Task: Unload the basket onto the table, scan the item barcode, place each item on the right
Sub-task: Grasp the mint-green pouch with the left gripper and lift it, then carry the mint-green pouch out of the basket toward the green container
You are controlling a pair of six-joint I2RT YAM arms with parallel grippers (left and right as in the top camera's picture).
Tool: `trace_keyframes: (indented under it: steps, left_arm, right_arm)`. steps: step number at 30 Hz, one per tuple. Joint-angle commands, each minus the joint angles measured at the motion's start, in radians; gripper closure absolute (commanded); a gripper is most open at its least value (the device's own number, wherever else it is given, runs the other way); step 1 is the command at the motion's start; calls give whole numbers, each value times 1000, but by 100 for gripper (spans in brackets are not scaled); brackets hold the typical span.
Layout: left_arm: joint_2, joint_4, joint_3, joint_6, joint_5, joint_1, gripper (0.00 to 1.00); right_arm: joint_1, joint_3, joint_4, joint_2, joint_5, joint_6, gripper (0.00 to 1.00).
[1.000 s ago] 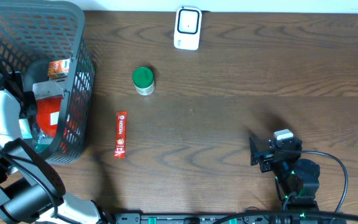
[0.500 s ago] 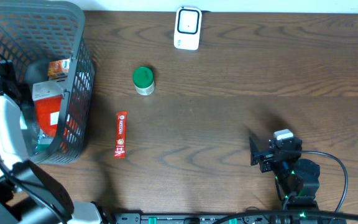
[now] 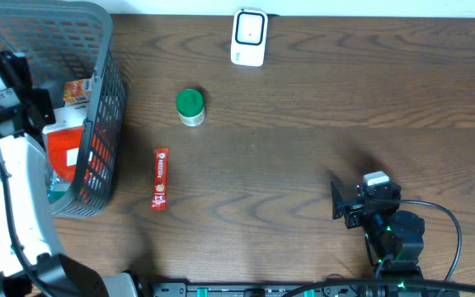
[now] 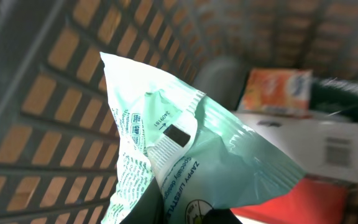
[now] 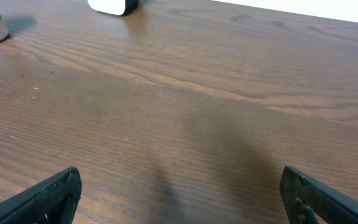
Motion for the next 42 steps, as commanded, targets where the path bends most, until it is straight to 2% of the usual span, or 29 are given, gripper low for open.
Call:
trace_keyframes:
  steps: [1, 16, 25, 31, 42]
  left_arm:
    - [-58, 22, 7, -27, -2, -43, 89]
    - [-245, 44, 7, -31, -2, -185, 89]
    - [-376, 105, 7, -50, 0, -316, 89]
    - [-389, 108, 7, -50, 185, -393, 89]
    - [-268, 35, 7, -90, 338, -424, 89]
  right_arm:
    - [7, -2, 3, 1, 3, 14, 1]
    - [7, -2, 3, 1, 3, 14, 1]
    - [7, -2, 3, 1, 3, 14, 1]
    - [7, -2, 3, 1, 3, 14, 1]
    - [7, -2, 3, 1, 3, 14, 1]
